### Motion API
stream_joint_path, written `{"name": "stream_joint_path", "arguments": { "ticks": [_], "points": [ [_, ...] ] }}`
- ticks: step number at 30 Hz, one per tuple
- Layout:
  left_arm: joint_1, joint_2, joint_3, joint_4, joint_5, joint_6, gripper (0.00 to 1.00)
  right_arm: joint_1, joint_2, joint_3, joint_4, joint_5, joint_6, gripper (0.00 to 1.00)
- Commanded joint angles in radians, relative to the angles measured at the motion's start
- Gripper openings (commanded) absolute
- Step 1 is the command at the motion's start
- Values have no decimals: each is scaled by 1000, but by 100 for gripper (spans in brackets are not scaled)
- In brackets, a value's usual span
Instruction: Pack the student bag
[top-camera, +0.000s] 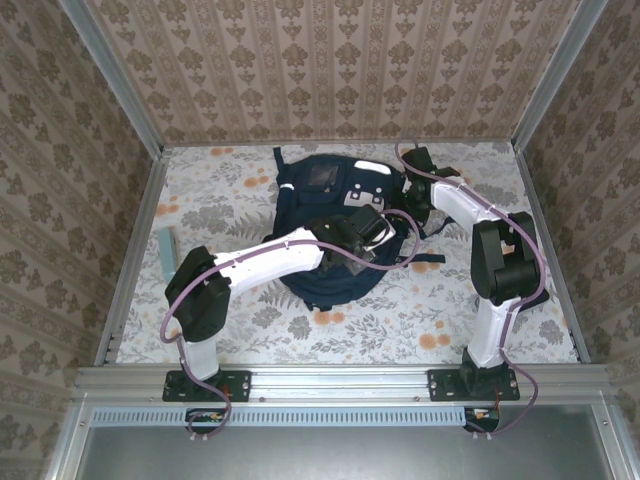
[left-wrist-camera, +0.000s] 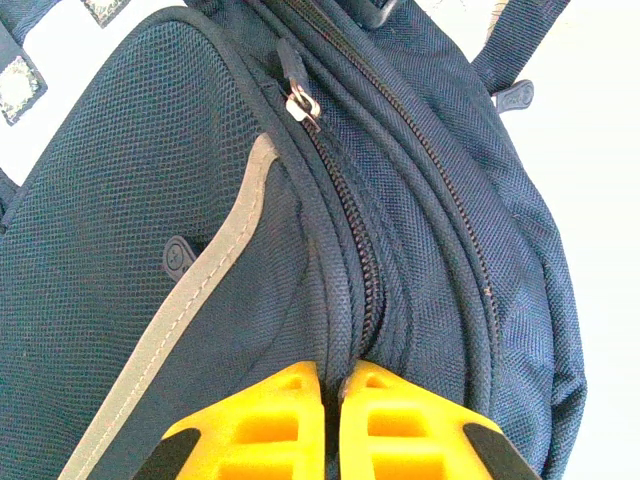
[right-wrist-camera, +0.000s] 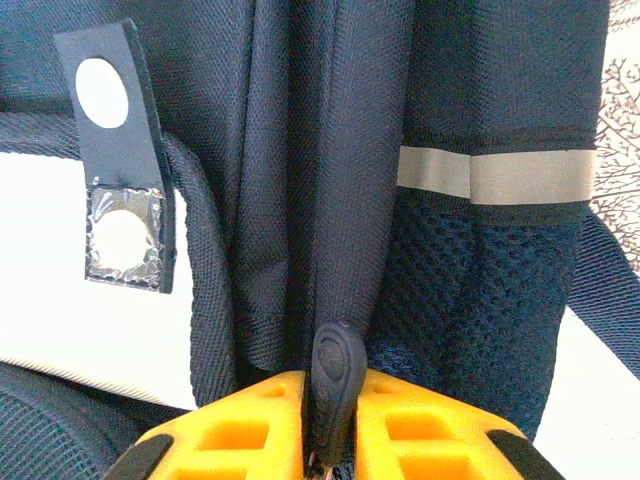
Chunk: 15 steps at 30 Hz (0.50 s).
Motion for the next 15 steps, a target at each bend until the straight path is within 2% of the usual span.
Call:
{"name": "stream_joint_path", "arguments": {
  "ticks": [1,10,13,15],
  "points": [
    [17,-37,-11,11,-28,-38,8,-1,-43,13,-67,58,-25,21],
    [16,-41,-17,11,-26,-38,8,-2,3,46,-72,69,-43,23],
    [17,-43,-18,9,-26,-41,8,-2,10,52,-69,76,-42,21],
    [17,-42,-20,9,-25,-43,8,-4,5,50,-60,68,-46,16]
  ]
}}
